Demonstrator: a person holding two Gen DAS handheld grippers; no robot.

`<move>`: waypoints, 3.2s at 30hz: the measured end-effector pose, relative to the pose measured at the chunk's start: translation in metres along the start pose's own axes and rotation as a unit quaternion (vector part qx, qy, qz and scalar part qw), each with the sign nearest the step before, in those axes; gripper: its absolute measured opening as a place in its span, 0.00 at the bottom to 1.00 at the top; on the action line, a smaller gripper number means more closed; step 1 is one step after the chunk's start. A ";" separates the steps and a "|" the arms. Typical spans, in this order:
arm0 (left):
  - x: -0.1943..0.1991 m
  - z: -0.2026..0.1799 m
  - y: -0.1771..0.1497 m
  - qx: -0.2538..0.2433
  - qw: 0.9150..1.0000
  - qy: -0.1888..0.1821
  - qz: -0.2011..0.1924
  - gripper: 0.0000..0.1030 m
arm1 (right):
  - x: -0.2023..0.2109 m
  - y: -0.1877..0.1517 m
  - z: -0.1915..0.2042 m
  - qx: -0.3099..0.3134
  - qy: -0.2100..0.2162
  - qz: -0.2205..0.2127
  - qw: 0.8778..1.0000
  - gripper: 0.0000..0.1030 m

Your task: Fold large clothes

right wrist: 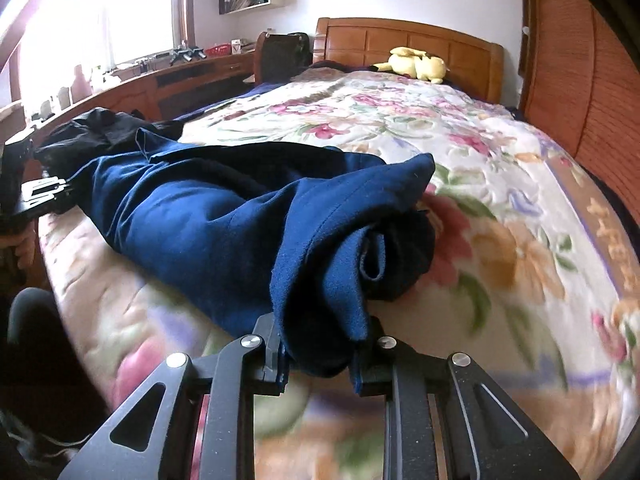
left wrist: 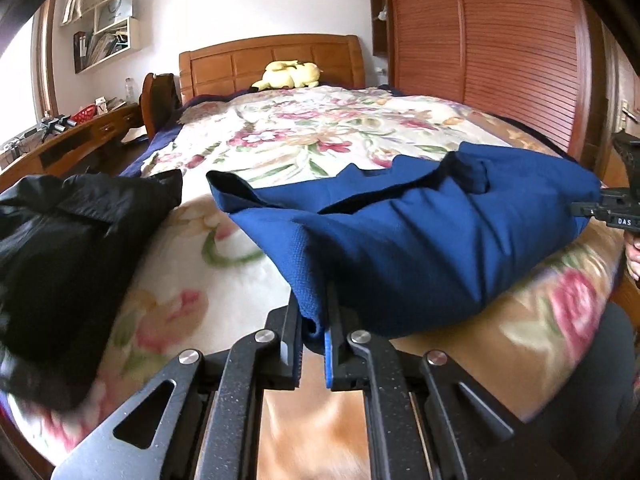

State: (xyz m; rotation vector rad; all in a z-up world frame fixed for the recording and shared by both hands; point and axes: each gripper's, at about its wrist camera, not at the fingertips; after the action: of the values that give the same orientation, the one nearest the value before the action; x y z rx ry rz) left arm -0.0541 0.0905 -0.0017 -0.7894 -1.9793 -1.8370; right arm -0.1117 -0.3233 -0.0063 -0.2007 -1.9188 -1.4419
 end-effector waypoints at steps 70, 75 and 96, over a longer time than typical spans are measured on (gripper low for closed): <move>-0.004 0.026 0.016 0.051 0.997 0.000 -0.066 0.62 | -0.152 0.172 0.103 0.251 0.047 0.062 0.965 0.63; -0.009 0.032 0.015 0.060 0.997 -0.001 -0.058 0.62 | -0.178 0.181 0.098 0.238 0.069 0.093 0.964 0.63; -0.012 0.034 0.010 0.054 0.997 0.017 -0.049 0.63 | -0.272 0.262 0.053 0.107 -0.016 0.130 0.986 0.30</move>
State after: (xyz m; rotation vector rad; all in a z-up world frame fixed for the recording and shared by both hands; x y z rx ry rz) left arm -0.0344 0.1224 -0.0044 -0.6353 -2.1099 -1.7664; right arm 0.1991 -0.1030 0.0221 -0.3600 -1.9758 -1.0600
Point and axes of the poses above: each gripper's, at about its wrist camera, not at the fingertips, and x roughly against the way its jaws point, z to its left, y to its top, and after that the axes turned 10 degrees about x, right-handed
